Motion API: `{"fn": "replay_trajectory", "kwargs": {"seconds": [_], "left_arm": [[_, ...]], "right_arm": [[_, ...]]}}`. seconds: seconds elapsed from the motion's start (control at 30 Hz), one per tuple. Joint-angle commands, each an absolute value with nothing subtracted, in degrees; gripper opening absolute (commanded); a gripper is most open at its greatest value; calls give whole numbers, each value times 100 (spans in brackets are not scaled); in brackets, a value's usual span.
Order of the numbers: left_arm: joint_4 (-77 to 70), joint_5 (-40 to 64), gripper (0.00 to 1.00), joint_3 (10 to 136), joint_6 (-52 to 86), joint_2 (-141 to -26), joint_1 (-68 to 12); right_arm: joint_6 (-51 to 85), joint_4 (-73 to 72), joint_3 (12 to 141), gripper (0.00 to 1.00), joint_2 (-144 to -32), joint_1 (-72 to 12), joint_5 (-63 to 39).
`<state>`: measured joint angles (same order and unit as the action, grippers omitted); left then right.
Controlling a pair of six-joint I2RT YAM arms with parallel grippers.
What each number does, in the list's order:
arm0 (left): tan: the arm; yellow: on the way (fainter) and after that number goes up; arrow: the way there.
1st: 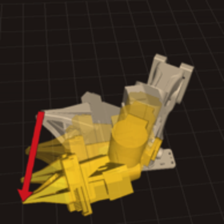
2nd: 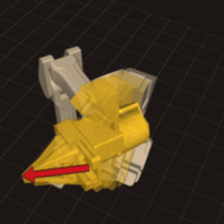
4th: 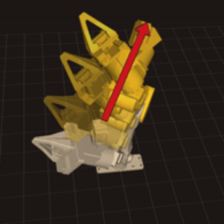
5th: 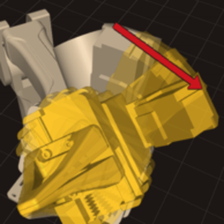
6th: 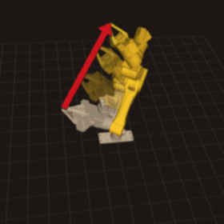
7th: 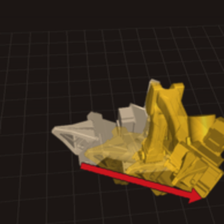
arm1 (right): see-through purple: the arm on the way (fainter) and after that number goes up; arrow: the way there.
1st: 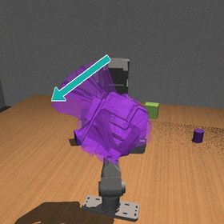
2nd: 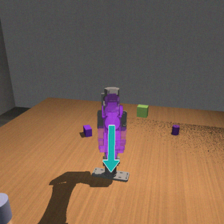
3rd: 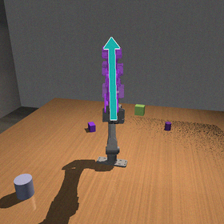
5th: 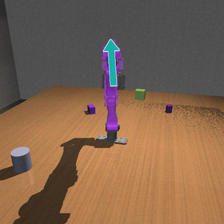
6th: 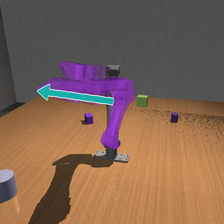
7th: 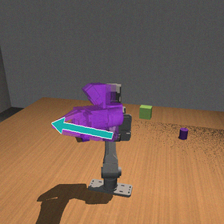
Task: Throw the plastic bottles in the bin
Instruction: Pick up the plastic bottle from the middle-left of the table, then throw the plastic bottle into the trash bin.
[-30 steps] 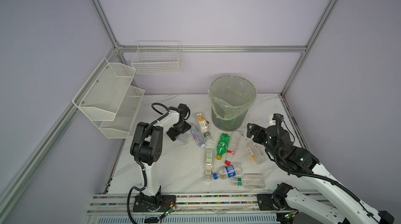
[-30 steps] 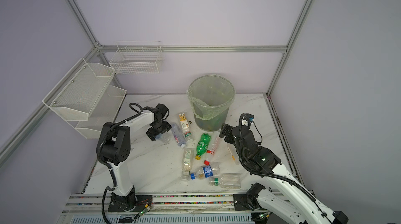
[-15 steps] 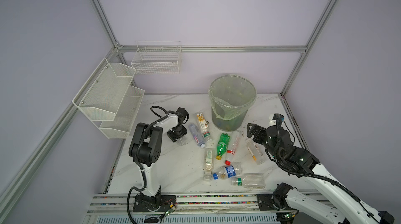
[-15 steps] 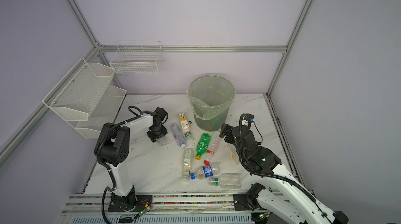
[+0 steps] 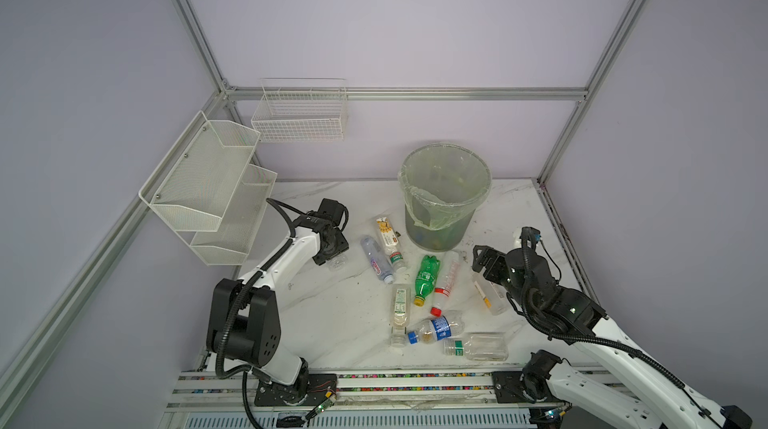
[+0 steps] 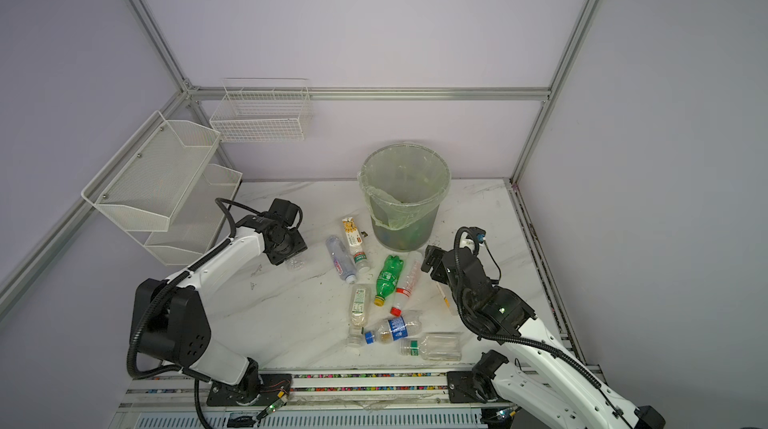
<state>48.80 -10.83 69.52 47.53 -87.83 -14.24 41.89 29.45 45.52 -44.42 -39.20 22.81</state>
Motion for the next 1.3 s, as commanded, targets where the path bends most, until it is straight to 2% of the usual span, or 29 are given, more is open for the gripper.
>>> {"fn": "replay_trajectory", "kwargs": {"seconds": [0.0,0.37,0.47,0.7,0.97,1.1,1.27], "left_arm": [[4694,-981,52,6775,3990,-8447,-1354],[3667,515,53,6415,2486,-7107,-1293],[3337,800,53,6186,2394,-6766,-1237],[2445,2398,54,6015,2252,-6284,-1206],[1425,3130,55,5853,2716,-5754,-1204],[1004,3408,55,6290,3065,-5889,-1213],[1086,3482,56,7714,3138,-6752,-1393]], "right_arm": [[4388,3043,4392,97,-4359,-3902,2235],[4534,3017,4124,97,-4236,-3902,2278],[4534,3010,4085,97,-4286,-3907,2278],[4537,3023,4001,97,-4394,-3905,2285],[4588,3023,3947,97,-4333,-3902,2243],[4588,3050,4000,97,-4290,-3903,2242],[4574,3085,4043,97,-4247,-3907,2265]]}}
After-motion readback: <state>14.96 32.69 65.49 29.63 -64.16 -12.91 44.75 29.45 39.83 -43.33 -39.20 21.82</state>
